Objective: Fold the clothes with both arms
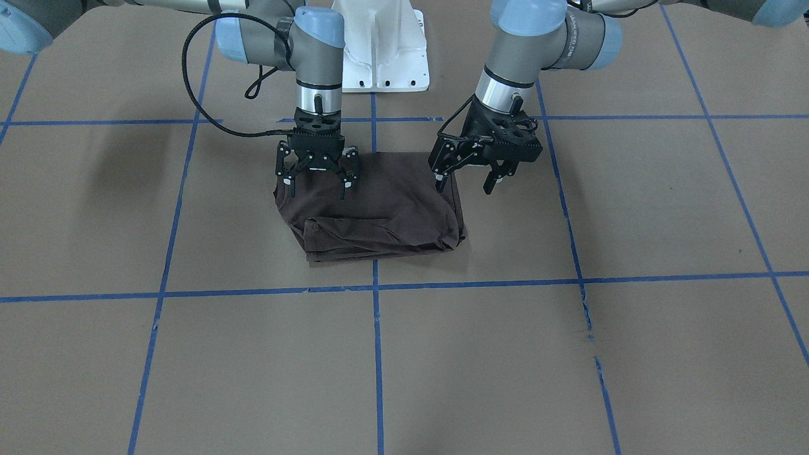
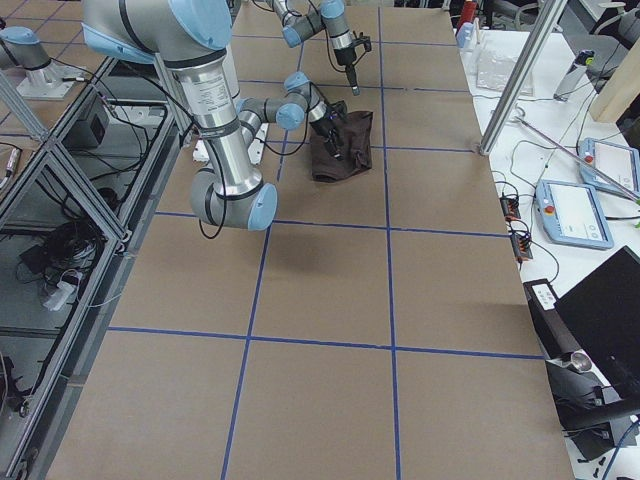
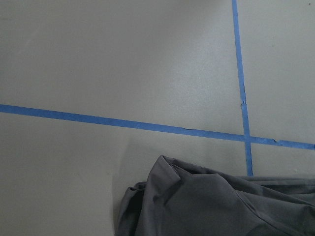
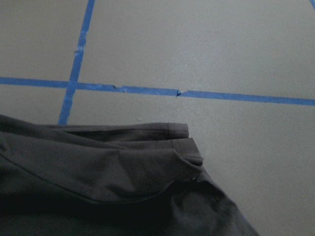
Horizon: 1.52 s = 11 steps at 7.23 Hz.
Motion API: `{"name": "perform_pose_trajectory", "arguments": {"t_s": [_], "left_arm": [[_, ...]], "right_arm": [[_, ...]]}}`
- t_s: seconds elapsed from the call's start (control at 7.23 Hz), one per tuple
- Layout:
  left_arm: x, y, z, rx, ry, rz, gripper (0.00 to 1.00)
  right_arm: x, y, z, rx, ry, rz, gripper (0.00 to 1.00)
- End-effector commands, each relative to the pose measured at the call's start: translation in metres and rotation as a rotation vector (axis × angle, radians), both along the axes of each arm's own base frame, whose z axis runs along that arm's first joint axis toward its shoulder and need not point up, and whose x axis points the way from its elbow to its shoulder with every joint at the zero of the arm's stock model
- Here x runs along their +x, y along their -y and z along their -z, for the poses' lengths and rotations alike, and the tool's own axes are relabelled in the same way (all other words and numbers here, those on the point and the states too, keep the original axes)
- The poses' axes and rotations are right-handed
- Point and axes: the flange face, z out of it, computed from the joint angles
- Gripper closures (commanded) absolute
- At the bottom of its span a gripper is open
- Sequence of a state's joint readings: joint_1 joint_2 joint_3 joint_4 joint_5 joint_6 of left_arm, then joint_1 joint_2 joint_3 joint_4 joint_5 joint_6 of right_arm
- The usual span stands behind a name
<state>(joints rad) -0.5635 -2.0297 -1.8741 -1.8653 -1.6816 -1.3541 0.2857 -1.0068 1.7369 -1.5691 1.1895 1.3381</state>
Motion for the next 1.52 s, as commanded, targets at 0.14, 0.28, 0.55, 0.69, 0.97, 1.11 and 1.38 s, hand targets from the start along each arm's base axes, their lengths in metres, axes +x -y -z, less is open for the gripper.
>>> {"name": "perform_pose_trajectory", "arguments": {"t_s": [0.14,0.28,0.55,0.69,0.97,1.11,1.38], "left_arm": [[0.000,-0.002,0.002,-0.002,-0.006,-0.001,0.00],[-0.001,-0.002,0.003,-0.001,-0.008,-0.001,0.00],[0.000,-0.003,0.000,-0.004,-0.004,-0.002,0.00],[-0.001,-0.003,-0.001,-0.004,-0.002,-0.002,0.00],[-0.001,-0.003,-0.001,-0.004,-0.002,-0.002,0.00],[0.000,-0.004,-0.001,-0.004,-0.002,-0.002,0.00],[0.006,-0.003,-0.003,-0.012,0.009,-0.006,0.00]], "right_arm": [[-0.011,0.020,-0.018,0.004,-0.058,-0.011,0.00],[-0.015,0.024,-0.026,0.000,-0.076,-0.014,0.00],[-0.016,0.053,-0.029,-0.002,-0.115,-0.034,0.00],[-0.013,0.084,-0.030,-0.009,-0.143,-0.053,0.00],[-0.013,0.158,-0.022,-0.053,-0.158,-0.088,0.00],[-0.021,0.191,-0.039,-0.053,-0.123,-0.106,0.00],[0.013,0.235,-0.017,-0.101,-0.032,-0.079,0.00]]}}
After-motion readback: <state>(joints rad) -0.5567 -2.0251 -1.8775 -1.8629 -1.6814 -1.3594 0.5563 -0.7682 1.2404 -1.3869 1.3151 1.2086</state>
